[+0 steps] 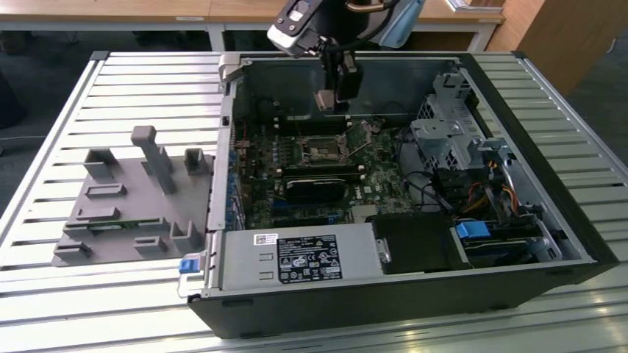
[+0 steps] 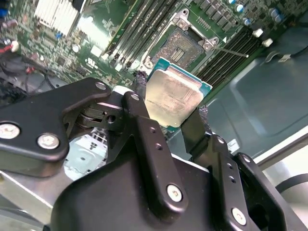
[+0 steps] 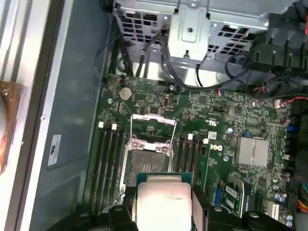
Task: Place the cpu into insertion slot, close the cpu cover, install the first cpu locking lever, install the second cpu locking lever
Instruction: 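Place the cpu into insertion slot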
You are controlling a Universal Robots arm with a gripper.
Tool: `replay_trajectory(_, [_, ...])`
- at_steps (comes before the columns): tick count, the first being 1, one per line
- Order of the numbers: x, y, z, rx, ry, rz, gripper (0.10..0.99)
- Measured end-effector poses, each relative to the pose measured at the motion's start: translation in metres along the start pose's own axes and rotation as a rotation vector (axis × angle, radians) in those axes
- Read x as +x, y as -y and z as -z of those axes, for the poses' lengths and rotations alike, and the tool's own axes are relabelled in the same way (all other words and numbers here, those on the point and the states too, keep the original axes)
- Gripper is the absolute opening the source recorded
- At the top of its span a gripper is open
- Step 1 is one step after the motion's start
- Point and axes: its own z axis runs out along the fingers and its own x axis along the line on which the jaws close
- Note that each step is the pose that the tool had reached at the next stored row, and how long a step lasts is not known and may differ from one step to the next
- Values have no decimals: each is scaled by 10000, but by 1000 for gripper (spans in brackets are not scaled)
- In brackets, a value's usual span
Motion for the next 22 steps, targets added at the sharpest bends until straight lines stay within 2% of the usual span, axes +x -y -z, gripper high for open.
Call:
replay_trajectory(4, [0, 3, -38, -8, 59, -693, 541])
replay_trajectory(10, [1, 9, -106, -14, 109, -1271, 541])
replay_trajectory(14, [1, 10, -124, -36, 232, -1297, 541])
replay_trajectory(18, [25, -4, -157, -37, 240, -1275, 541])
replay_trajectory(22, [40, -4, -221, -61, 223, -1086, 541])
